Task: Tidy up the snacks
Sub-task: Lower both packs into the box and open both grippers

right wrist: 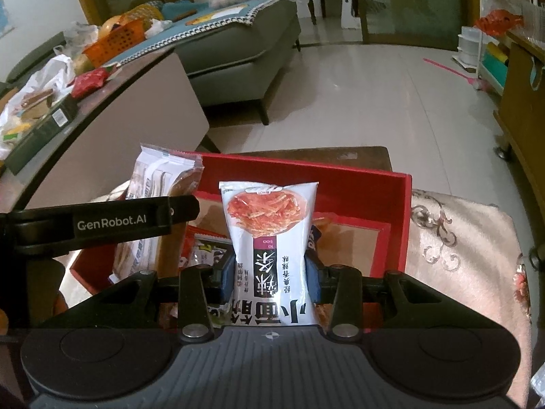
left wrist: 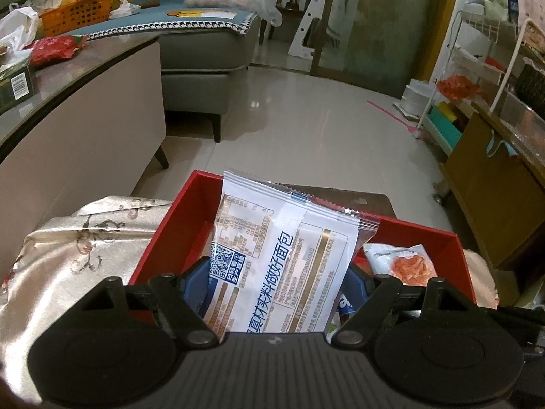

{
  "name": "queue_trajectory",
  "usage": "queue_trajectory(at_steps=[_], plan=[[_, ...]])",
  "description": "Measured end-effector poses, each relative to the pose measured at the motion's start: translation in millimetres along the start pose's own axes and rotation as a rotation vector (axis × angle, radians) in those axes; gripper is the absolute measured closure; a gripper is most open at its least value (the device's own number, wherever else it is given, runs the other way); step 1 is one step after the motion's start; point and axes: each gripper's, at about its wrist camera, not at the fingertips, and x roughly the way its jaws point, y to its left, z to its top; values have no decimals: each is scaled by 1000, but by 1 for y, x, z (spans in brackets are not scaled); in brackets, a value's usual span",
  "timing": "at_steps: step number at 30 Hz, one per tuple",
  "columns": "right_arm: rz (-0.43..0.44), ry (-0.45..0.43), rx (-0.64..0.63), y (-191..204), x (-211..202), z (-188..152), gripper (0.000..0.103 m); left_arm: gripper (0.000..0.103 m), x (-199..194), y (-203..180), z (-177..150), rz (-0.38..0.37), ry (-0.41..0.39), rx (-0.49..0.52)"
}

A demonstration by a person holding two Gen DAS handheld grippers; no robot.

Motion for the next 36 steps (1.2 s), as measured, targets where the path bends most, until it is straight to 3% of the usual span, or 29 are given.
queue_trajectory(at_steps=[10, 16, 20, 36], plan=[[-17, 22, -13, 1, 13, -6, 52, 30, 10, -3, -5, 10, 27, 22], [-31, 28, -19, 1, 14, -8, 45, 29, 10, -2, -5, 10, 45, 29], [-51, 19, -24, 2, 13, -6, 33, 28, 8, -1, -4, 8, 48, 25], [-86, -25, -24, 7, -7, 0, 29, 28, -29, -8, 1, -14, -26, 55]])
